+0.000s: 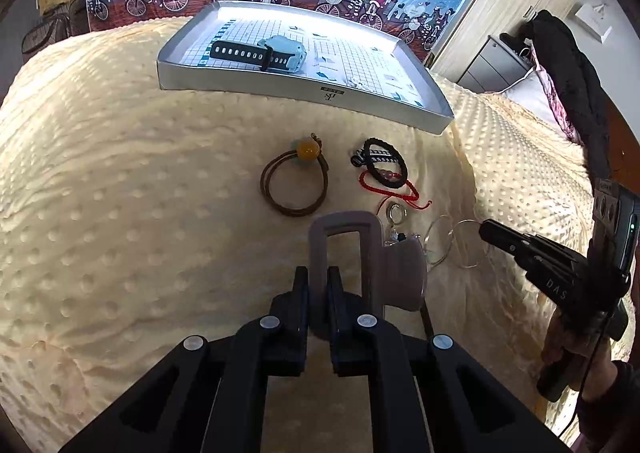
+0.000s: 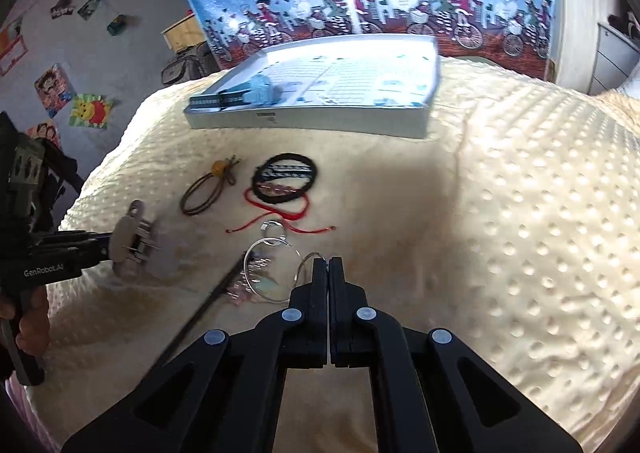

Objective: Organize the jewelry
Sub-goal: 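Grasp the beige claw clip with the left tool while the right tool grasps a silver key ring, then carry the claw clip and key ring into the tray and open both tools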

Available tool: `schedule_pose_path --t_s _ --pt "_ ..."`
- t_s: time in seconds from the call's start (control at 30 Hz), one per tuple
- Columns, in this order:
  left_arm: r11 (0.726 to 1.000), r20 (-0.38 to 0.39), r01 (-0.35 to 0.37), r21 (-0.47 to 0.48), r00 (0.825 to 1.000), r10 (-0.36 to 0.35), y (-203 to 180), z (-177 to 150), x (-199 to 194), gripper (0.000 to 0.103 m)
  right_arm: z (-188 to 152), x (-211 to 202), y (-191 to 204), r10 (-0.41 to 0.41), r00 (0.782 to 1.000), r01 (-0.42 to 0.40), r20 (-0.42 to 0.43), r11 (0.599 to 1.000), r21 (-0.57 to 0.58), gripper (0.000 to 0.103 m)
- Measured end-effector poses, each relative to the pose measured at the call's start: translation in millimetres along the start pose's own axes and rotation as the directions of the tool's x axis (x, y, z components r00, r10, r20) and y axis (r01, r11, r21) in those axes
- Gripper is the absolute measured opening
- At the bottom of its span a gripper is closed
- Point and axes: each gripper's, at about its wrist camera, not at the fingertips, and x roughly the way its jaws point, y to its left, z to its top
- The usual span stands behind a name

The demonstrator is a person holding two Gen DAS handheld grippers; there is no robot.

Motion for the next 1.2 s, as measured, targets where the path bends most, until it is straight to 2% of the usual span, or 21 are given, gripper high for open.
schedule_pose_path --t_s 0.3,0.47,0.67,0.8,0.93,1.1,1.2 --pt "1.0 0.045 0.011 -0.003 0.999 -0.011 -6 19 -5 0.008 17 -16 3 0.02 0.997 -0.019 0.076 1.0 -0.013 0.001" --pt "0.999 0.094 0.015 -0.04 0.996 -0.012 -5 54 -10 0.008 41 -31 9 0.032 0.99 -0.027 0.139 0.999 -0.036 0.001" --pt "0.999 0.143 0.014 -0.044 0.99 -0.007 -8 103 -12 0.008 93 -40 21 0.009 0.98 0.012 0.198 0.994 -0.106 0.001" --pt "0.997 0.138 0.011 -0.075 0.99 -0.001 -9 139 1 0.008 134 -24 24 -0.019 0.978 0.042 0.207 0.993 -0.106 0.001" --pt "0.996 0.135 0.016 -0.093 0.991 -0.003 -10 166 23 0.008 158 2 22 -0.052 0.977 0.069 0.205 0.995 -0.077 0.001" --pt "0.995 0.152 0.077 -0.068 0.986 -0.066 -14 178 50 0.008 165 45 4 -0.044 0.985 0.044 0.166 0.999 0.002 0.001" --pt "0.995 0.139 0.067 -0.077 0.989 -0.056 -17 180 68 0.008 157 65 -5 -0.041 0.99 0.036 0.134 0.999 0.037 0.001"
